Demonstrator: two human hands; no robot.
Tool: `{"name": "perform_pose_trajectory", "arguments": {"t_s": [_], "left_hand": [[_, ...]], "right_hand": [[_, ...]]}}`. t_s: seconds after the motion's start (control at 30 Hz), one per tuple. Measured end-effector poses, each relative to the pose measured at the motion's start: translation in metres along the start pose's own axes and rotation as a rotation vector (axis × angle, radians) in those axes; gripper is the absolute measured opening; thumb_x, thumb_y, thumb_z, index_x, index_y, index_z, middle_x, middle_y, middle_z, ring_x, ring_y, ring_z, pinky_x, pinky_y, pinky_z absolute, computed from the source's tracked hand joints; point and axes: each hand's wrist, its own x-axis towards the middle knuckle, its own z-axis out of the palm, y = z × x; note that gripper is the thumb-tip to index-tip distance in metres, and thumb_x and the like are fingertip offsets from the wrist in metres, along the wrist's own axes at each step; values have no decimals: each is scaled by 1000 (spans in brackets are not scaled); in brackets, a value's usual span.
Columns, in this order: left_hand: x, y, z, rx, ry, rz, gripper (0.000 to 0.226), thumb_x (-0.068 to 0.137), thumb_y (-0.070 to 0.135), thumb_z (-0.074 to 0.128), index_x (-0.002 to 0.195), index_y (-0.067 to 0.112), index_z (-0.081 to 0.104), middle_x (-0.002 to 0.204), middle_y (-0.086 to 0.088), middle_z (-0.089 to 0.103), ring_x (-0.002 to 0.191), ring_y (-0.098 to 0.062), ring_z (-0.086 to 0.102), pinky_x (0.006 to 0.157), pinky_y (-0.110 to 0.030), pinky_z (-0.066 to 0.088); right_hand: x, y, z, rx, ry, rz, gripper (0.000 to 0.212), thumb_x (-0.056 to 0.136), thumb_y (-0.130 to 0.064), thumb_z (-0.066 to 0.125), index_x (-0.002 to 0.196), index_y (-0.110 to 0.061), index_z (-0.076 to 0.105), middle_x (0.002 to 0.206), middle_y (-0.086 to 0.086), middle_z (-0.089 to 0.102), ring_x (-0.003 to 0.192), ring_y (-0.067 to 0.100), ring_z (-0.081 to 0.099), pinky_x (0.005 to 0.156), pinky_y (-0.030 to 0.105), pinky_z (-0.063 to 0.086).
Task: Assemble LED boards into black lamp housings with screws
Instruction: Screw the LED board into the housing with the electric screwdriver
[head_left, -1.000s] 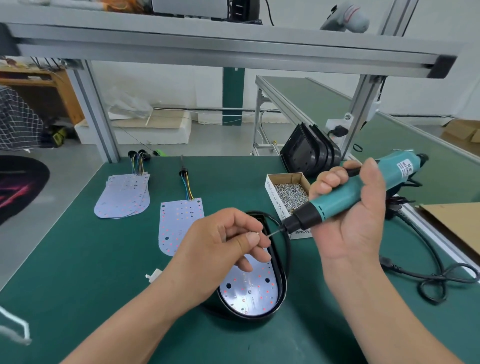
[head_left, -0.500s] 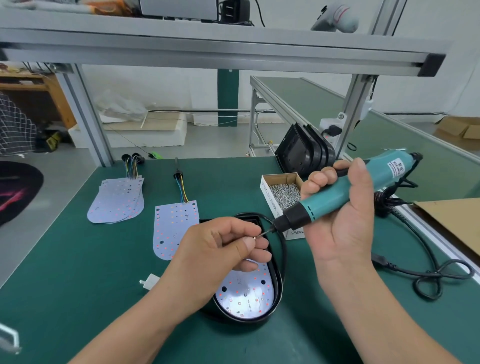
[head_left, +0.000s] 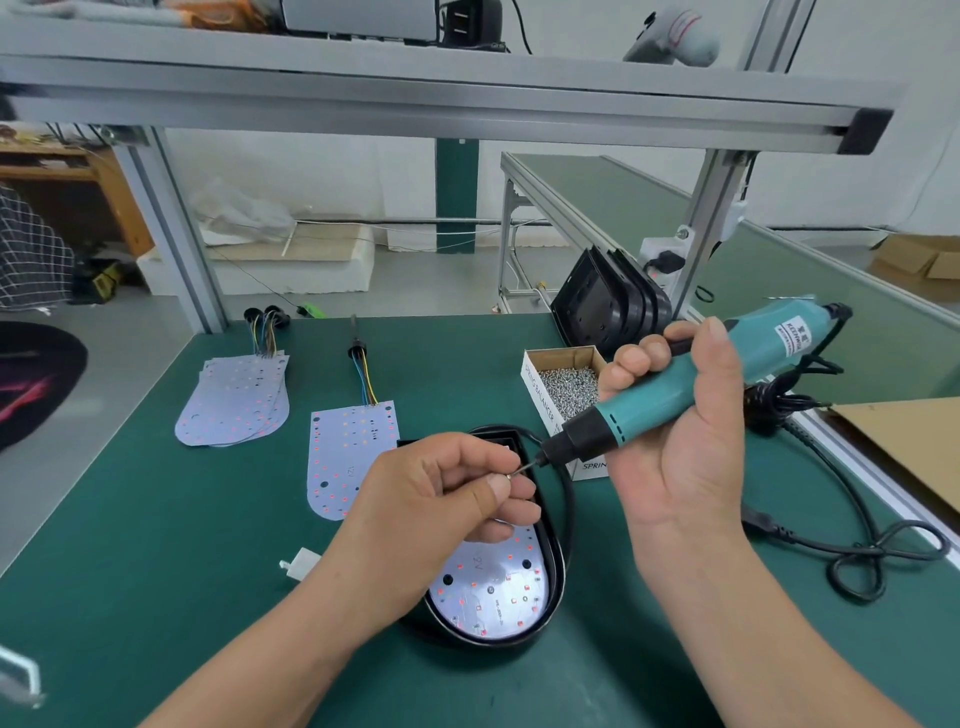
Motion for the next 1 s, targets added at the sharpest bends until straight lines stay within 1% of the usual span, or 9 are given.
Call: {"name": "perform_pose_trajectory", "arguments": {"t_s": [0.43, 0.73, 0.87, 1.0], "left_hand": [[0, 0, 1, 1, 5, -8, 15, 100, -5, 65, 105, 6, 74, 95, -10, 82, 89, -28, 81, 71, -26, 63], [1, -3, 3, 41, 79, 36, 19, 99, -7, 65, 100, 9, 75, 94, -6, 82, 88, -25, 81, 72, -24, 62], [1, -5, 3, 104, 91, 40, 23, 100, -5, 64, 101, 14, 77, 95, -2, 83, 90, -22, 81, 73, -23, 61], [-1, -6, 4, 155, 89, 54, 26, 101, 0, 66, 101, 22, 78, 98, 2, 83, 92, -18, 81, 74, -23, 61]], "right_hand": [[0, 1, -1, -4, -3, 5, 19, 103, -31, 64, 90, -17, 62, 80, -1, 54, 70, 14, 56, 68, 26, 53], [0, 6, -1, -26, 9, 15, 21, 101, -34, 68, 90, -16, 65, 81, 0, 55, 73, 15, 58, 70, 27, 55], [1, 9, -4, -26, 52, 28, 24, 99, -37, 72, 95, -16, 62, 81, 0, 56, 74, 15, 59, 71, 28, 56], [3, 10, -6, -5, 114, 44, 25, 101, -36, 70, 97, -15, 59, 79, 1, 56, 72, 15, 58, 69, 27, 56]]}}
